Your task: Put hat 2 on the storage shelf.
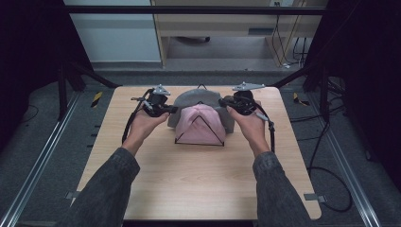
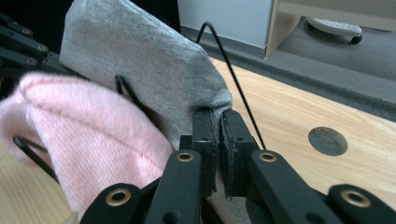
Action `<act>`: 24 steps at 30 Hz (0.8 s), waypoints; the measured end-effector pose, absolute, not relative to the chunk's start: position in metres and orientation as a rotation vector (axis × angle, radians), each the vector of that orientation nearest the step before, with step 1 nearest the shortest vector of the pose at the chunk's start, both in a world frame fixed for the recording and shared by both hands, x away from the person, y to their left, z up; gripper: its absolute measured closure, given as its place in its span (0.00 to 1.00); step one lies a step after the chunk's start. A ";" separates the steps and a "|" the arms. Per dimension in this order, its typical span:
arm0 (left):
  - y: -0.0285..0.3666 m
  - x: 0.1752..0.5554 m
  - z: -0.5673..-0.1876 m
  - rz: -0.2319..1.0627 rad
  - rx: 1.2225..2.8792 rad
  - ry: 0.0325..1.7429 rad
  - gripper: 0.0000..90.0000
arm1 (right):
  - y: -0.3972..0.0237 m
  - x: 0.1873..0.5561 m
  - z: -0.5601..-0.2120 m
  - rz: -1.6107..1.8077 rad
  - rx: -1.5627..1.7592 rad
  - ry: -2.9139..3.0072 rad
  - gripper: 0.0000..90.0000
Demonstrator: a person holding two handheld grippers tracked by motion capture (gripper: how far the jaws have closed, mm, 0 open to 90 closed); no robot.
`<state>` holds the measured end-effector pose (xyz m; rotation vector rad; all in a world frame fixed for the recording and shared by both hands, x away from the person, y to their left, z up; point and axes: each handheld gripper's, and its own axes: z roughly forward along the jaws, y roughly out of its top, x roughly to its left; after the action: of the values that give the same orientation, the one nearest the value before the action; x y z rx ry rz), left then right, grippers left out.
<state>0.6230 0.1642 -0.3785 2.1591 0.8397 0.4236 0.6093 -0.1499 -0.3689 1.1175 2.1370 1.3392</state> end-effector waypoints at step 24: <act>0.171 0.609 -0.378 0.467 2.094 0.896 0.66 | -0.156 0.594 -0.372 1.305 1.179 2.091 0.57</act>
<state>0.6093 0.1713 -0.3784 2.0943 0.8960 0.4670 0.5943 -0.1562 -0.3717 1.1792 2.0907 1.3053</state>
